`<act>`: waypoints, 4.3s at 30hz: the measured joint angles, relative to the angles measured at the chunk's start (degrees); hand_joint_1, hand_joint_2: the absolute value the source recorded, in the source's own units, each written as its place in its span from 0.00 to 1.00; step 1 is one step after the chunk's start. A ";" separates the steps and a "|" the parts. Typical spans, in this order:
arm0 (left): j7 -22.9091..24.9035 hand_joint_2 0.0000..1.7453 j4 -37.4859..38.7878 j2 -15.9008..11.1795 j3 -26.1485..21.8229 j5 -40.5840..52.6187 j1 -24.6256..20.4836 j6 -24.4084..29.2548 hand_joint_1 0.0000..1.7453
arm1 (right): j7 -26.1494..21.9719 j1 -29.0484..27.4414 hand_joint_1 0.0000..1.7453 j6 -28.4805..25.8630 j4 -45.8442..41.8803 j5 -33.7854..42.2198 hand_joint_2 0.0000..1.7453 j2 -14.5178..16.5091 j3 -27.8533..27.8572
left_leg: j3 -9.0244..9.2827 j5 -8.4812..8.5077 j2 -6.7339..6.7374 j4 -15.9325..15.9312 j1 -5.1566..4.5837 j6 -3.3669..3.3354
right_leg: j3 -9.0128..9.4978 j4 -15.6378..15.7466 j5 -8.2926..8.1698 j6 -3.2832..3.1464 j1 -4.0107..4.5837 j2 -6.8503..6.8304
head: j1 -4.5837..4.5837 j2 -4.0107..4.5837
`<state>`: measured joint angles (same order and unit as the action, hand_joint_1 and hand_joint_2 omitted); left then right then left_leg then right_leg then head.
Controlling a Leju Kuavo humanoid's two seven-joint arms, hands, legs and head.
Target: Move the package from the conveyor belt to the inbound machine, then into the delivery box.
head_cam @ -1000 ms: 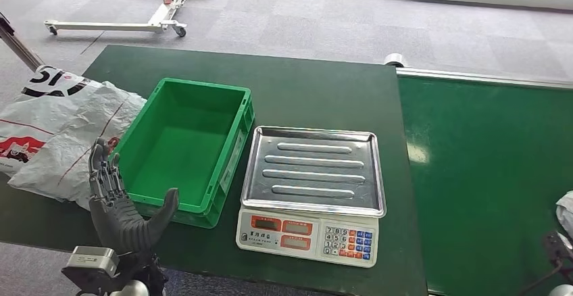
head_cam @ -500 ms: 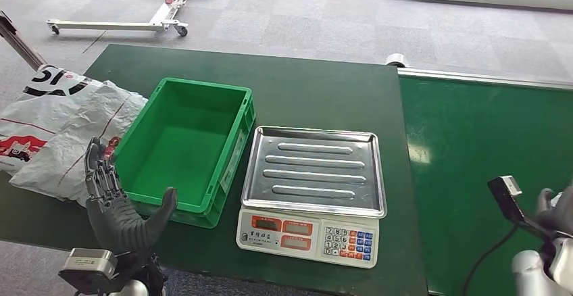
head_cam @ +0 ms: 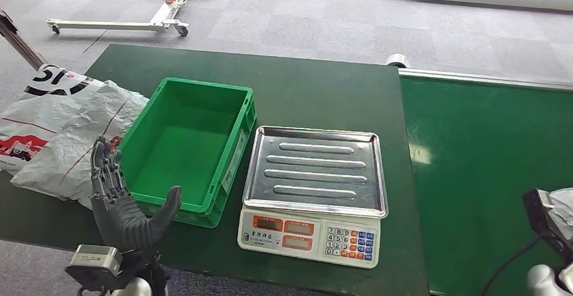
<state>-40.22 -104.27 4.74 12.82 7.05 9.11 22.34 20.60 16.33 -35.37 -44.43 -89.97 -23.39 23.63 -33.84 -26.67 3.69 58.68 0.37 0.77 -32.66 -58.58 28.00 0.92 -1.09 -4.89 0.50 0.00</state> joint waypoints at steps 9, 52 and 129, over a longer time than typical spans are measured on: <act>0.00 1.00 0.53 -0.08 0.22 -0.29 0.05 -0.38 0.00 | 3.23 -0.13 0.00 2.86 7.95 0.11 1.00 -3.06 -0.09 | -0.01 -0.03 0.16 -0.02 -0.01 0.03 | -0.08 0.00 0.02 0.00 0.03 0.19 | 0.00 0.00; -0.01 1.00 0.22 2.36 -1.85 2.46 0.03 -2.96 0.00 | -4.70 1.94 1.00 25.40 8.90 7.39 1.00 0.67 8.53 | 0.06 -0.03 0.04 0.06 0.02 0.01 | 0.11 0.02 0.05 0.03 0.10 0.05 | 0.01 0.00; 0.00 1.00 0.72 -0.60 0.47 0.36 0.67 3.17 0.00 | -52.05 -8.06 0.00 48.04 -46.37 88.24 0.00 15.57 -43.21 | -0.03 0.10 0.16 -0.03 0.16 0.26 | -0.12 -0.02 0.08 -0.11 0.24 0.18 | 0.02 0.00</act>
<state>-40.22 -103.56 4.15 13.29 7.41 9.79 25.52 -31.45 8.27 12.67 -90.80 -1.74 -7.82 -19.58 -33.87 -26.57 3.85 58.64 0.53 1.03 -32.79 -58.60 28.08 0.81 -0.85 -4.70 0.51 0.00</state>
